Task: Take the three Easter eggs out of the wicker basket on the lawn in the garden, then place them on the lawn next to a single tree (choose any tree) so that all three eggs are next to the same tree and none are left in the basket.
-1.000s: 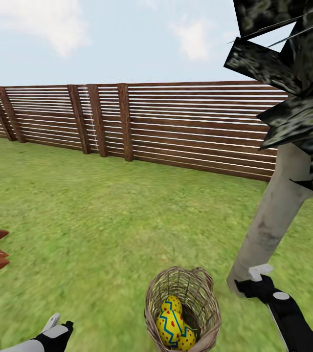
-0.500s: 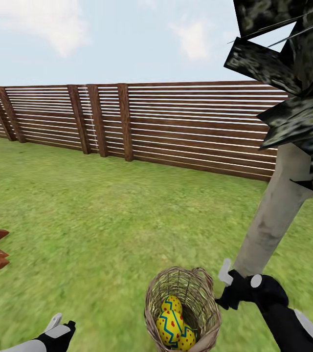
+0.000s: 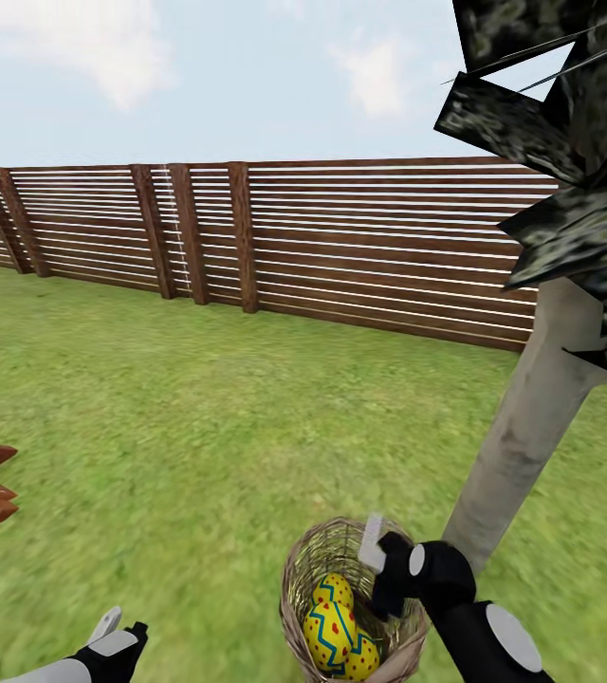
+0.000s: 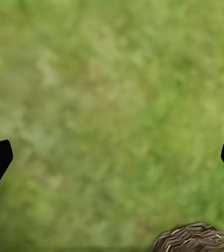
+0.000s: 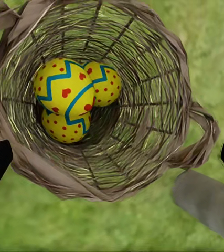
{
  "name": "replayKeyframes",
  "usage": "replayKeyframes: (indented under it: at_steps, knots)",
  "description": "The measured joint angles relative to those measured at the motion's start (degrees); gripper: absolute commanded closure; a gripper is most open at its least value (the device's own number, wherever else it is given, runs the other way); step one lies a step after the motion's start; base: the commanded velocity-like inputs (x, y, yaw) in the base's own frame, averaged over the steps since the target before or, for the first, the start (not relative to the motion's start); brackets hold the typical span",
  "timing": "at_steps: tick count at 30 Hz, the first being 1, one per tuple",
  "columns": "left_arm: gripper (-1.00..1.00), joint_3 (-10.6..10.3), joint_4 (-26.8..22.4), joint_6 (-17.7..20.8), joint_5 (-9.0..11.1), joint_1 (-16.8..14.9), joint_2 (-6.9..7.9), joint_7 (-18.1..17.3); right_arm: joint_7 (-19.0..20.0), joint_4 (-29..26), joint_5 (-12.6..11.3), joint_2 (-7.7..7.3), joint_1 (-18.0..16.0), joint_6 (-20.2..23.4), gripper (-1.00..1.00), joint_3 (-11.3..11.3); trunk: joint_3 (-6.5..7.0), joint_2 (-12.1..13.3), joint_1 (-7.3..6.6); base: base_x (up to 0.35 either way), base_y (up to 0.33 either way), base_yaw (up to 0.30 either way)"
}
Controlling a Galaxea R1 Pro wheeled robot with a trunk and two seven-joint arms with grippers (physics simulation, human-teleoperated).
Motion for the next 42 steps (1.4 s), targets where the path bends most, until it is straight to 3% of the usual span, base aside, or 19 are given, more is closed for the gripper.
replayKeyframes:
  at_steps: [3,9,12,18,26,30,37,42]
  knots:
    - [-1.00,-0.31,-0.02,-0.03,0.00,0.00,0.01,-0.32,-1.89,0.82,1.88,1.83,-0.11,-0.04,-1.00,0.07,0.00,0.00,0.00,0.000,0.000,0.000]
    - [-1.00,-1.95,-0.04,-0.12,-0.08,0.00,-0.11,-2.58,-9.47,6.18,2.97,4.63,-0.57,-0.40,-1.00,0.59,0.00,0.00,0.00,0.000,0.000,0.000]
    - [-1.00,-2.26,-0.10,-0.12,-0.09,0.00,-0.66,-3.60,-10.43,10.83,3.27,4.79,-2.64,-0.82,-1.00,1.93,0.00,0.00,0.00,0.000,0.000,0.000]
    - [-1.00,-4.07,-0.11,-0.16,-0.13,0.00,-1.87,-3.89,-10.07,18.95,2.92,5.04,-8.87,-2.15,-1.00,2.38,0.00,0.00,0.00,0.000,0.000,0.000]
    - [-1.00,-4.44,-0.20,-0.16,-0.16,0.00,-2.16,-3.90,-10.02,33.42,2.42,7.49,-15.38,-4.77,-1.00,2.34,0.00,0.00,0.00,0.000,0.000,0.000]
    - [-1.00,-4.44,-0.20,-0.16,-0.14,0.00,-2.19,-3.91,-10.18,37.76,2.31,7.87,-15.99,-6.14,-1.00,2.33,0.00,0.00,0.00,0.000,0.000,0.000]
    - [-1.00,-4.44,-0.20,-0.16,-0.14,0.00,-2.48,-3.94,-10.37,38.93,2.22,7.88,-16.10,-6.77,-1.00,2.19,0.00,0.00,0.00,0.000,0.000,0.000]
    - [-1.00,-4.44,-1.42,-0.10,-0.05,-0.01,-1.56,-7.94,-10.45,39.02,2.21,7.94,-16.11,-6.84,-1.00,2.15,0.00,0.00,0.00,0.000,0.000,0.000]
